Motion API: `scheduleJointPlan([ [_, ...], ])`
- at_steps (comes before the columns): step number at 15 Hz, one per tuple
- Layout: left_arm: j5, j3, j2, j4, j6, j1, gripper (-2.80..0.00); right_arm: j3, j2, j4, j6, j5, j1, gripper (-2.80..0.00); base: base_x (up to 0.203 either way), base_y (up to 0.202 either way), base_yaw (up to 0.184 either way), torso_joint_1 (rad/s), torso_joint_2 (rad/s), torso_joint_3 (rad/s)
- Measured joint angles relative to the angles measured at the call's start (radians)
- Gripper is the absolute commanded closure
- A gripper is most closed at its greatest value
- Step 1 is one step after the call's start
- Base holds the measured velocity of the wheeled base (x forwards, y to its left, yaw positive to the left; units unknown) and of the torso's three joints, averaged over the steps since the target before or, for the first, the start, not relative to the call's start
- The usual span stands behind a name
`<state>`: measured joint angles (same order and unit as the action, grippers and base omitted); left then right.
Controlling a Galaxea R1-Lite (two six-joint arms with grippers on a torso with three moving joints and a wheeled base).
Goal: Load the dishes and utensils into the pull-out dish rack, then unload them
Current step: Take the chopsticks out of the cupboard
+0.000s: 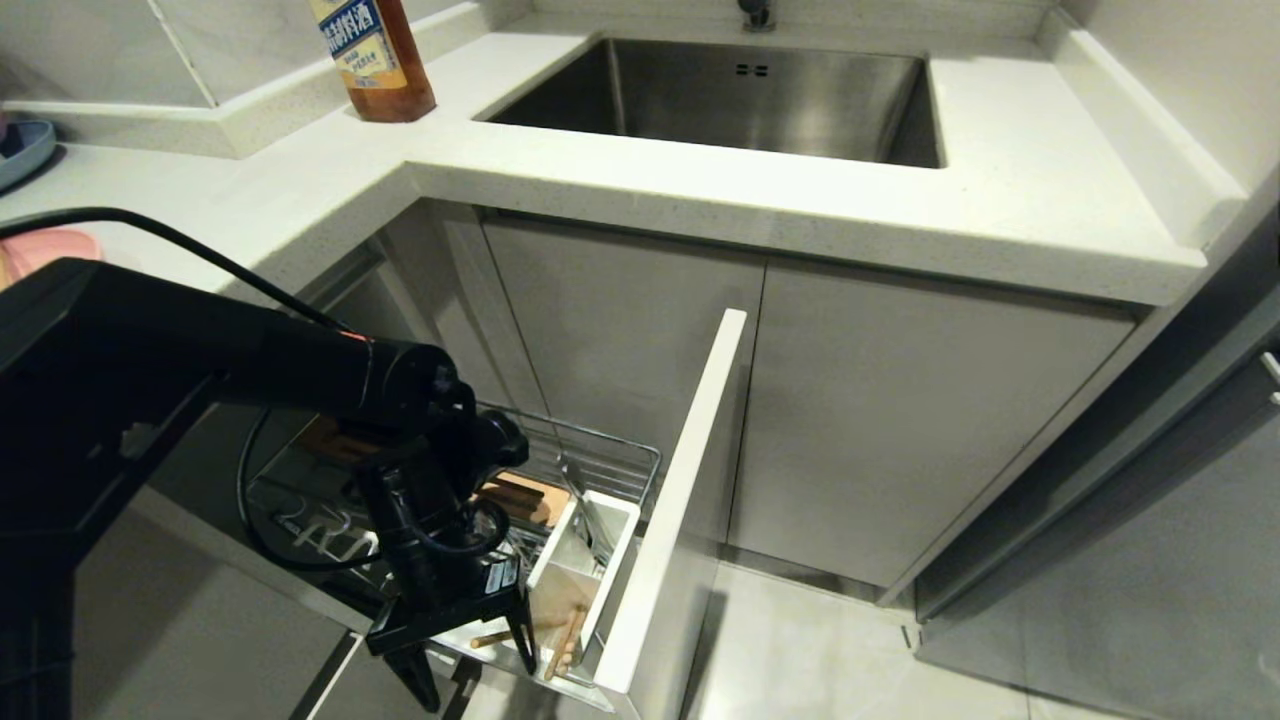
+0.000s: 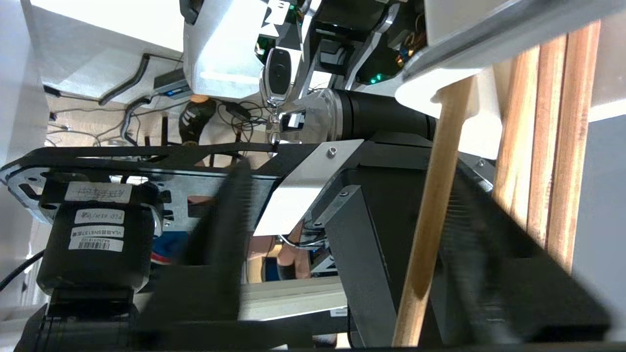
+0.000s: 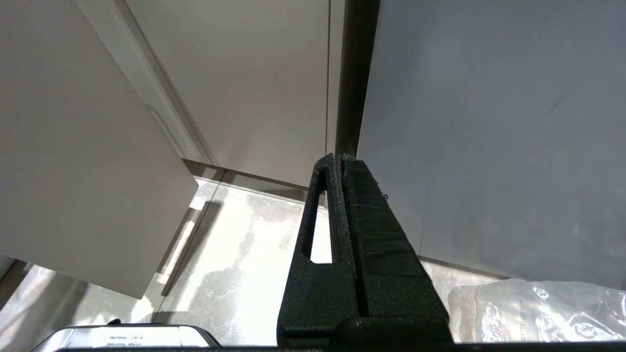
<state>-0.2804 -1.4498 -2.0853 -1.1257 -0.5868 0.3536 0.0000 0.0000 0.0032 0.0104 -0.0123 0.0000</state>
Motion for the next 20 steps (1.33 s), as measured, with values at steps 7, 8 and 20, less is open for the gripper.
scheduleJointPlan([
  [7, -0.003, 0.009, 0.003, -0.002, -0.003, -0.004, 0.0, 0.0, 0.0, 0.0, 0.0, 0.0, 0.0, 0.0, 0.0, 0.0, 0.0, 0.0, 0.0, 0.0],
  [8, -0.003, 0.01, 0.004, -0.003, -0.004, -0.003, 0.0, 0.0, 0.0, 0.0, 0.0, 0.0, 0.0, 0.0, 0.0, 0.0, 0.0, 0.0, 0.0, 0.0],
  [20, -0.009, -0.069, 0.147, -0.123, -0.029, 0.026, 0.0, 0.0, 0.0, 0.0, 0.0, 0.0, 0.0, 0.0, 0.0, 0.0, 0.0, 0.0, 0.0, 0.0],
])
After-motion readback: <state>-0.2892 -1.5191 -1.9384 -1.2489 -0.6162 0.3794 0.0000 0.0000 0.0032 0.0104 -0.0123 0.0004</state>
